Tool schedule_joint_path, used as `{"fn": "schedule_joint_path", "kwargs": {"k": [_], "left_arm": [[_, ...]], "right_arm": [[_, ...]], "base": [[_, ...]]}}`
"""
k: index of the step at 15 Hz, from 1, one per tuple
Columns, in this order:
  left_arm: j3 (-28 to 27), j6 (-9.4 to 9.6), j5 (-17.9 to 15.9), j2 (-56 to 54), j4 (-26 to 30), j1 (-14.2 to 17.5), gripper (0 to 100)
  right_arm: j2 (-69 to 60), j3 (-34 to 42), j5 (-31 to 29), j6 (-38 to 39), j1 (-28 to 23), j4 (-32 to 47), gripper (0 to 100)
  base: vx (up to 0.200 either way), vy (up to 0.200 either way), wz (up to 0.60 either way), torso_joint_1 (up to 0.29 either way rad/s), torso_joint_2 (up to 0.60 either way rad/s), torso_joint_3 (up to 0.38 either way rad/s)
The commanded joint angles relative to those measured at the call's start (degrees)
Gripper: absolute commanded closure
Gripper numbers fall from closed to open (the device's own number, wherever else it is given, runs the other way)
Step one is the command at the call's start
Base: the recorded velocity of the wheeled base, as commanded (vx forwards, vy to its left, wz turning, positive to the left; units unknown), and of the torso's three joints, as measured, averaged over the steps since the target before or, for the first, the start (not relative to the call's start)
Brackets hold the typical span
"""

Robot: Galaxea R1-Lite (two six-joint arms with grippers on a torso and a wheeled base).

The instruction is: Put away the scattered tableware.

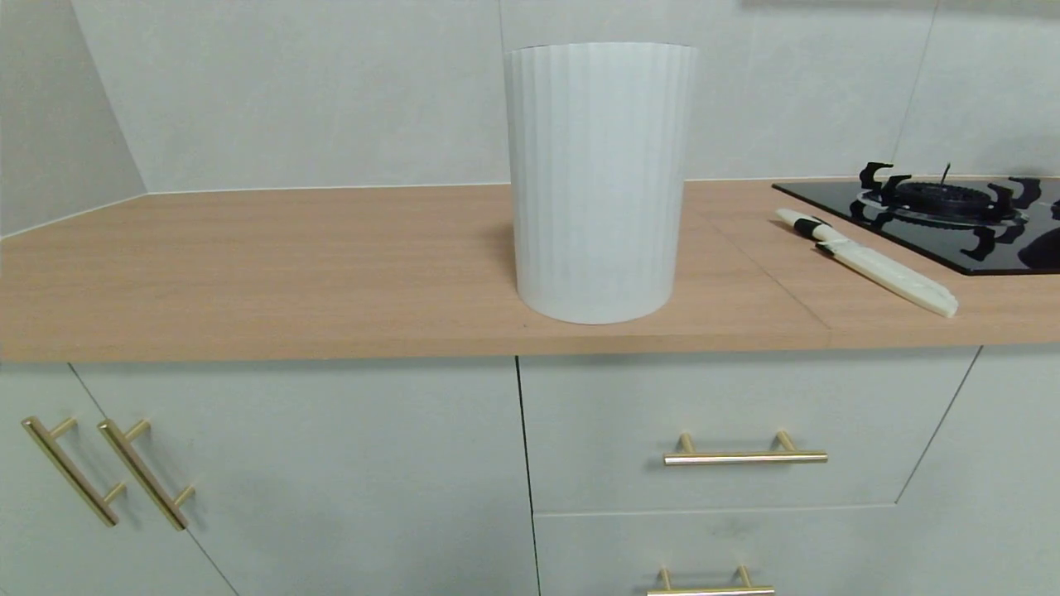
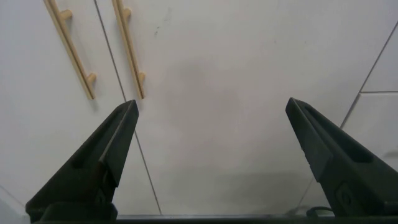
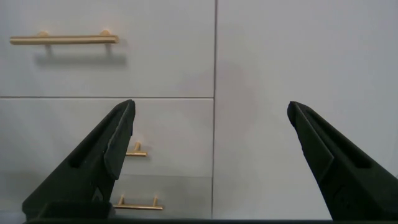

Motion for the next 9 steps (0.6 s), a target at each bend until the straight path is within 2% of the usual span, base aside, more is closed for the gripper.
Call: {"fn": "schedule_joint_path", "kwargs": {"k": [1,9], "left_arm": [[0.0,-0.05,0.0,0.0,0.0,0.1,0],[0.0,0.04,0.0,0.0,0.0,0.1,0]], "right_arm": [[0.1,0.0,0.0,-0.1,0.1,0.0,0],[0.1,0.0,0.0,-0.2,0.1,0.0,0]], "base": [[0.000,0.000,0.00,0.000,0.00,0.000],[0.000,0.000,0.00,0.000,0.00,0.000]]}}
